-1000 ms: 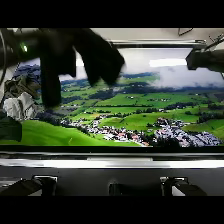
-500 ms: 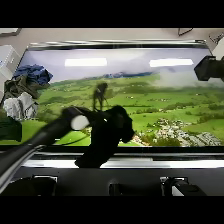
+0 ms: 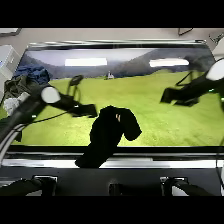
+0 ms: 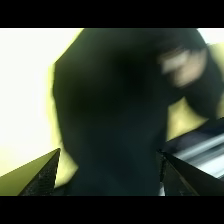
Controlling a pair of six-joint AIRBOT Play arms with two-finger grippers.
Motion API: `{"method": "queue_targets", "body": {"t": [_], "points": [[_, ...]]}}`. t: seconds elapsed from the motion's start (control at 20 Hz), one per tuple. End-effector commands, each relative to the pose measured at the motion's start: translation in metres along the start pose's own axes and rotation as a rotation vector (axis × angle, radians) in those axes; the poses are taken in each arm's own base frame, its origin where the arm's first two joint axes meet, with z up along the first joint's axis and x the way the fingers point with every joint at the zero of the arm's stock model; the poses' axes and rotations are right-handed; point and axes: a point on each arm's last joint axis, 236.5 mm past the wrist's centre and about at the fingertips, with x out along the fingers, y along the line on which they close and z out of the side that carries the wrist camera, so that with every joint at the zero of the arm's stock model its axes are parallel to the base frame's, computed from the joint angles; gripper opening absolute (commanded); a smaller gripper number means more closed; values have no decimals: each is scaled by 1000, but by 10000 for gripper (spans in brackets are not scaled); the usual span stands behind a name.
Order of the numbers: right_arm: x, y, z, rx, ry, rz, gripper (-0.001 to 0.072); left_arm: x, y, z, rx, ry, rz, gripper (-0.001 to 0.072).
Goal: Fold the clothes and pants, and hang the long-sleeved shirts on hangers.
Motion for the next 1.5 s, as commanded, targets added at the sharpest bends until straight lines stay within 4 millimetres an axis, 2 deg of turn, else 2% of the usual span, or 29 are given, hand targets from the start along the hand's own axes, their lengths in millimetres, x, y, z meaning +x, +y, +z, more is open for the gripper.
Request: {"method": "queue_targets", "body": {"t": [0.0, 0.05, 0.15, 0.25, 0.4, 0.5, 0.7, 0.75, 0.85, 0.9, 0.95, 1.0, 1.05, 1.1, 1.2, 1.25, 1.3, 1.35, 1.4, 1.45], "points": [[82, 26, -52, 57, 259, 219, 705, -7, 70, -94, -87, 243, 113, 701], [98, 25, -63, 77, 293, 239, 705, 10, 72, -125, -114, 294, 97, 701], [123, 20, -82, 102, 342, 251, 705, 37, 67, -175, -176, 368, 34, 701], [139, 15, -97, 125, 376, 247, 705, 59, 54, -203, -224, 397, -50, 701], [150, 21, -103, 153, 375, 287, 706, 77, 35, -204, -251, 355, -129, 701], [153, 32, -95, 174, 337, 342, 706, 85, 29, -201, -229, 333, -129, 700], [162, 40, -82, 234, 282, 386, 706, 100, 24, -209, -197, 355, -110, 698], [164, 44, -82, 248, 289, 402, 706, 103, 24, -211, -207, 366, -103, 661], [174, 53, -86, 251, 318, 412, 705, 106, 26, -214, -230, 386, -92, 336], [181, 59, -93, 236, 343, 406, 704, 107, 26, -215, -231, 388, -92, 143], [187, 66, -99, 215, 363, 400, 692, 106, 25, -213, -223, 383, -95, 33], [192, 73, -103, 192, 369, 391, 609, 104, 23, -210, -206, 375, -101, 24], [194, 77, -102, 171, 356, 387, 347, 101, 19, -202, -181, 354, -112, 23], [192, 79, -97, 161, 344, 389, 41, 96, 17, -192, -154, 321, -112, 22], [171, 77, -69, 115, 261, 382, 42, 75, 20, -157, -58, 212, -63, 22], [152, 72, -46, 75, 179, 361, 42, 54, 28, -133, -17, 142, -8, 22], [122, 63, -15, 23, 64, 321, 42, 29, 38, -110, 27, 70, 57, 21], [80, 50, 19, -26, -76, 257, 42, -9, 53, -82, 60, -19, 141, 21], [30, 33, 49, -56, -224, 173, 42, -55, 67, -54, 76, -124, 221, 21], [-35, 18, 77, -82, -400, 77, 42, -105, 75, -30, 72, -246, 279, 21]]}}
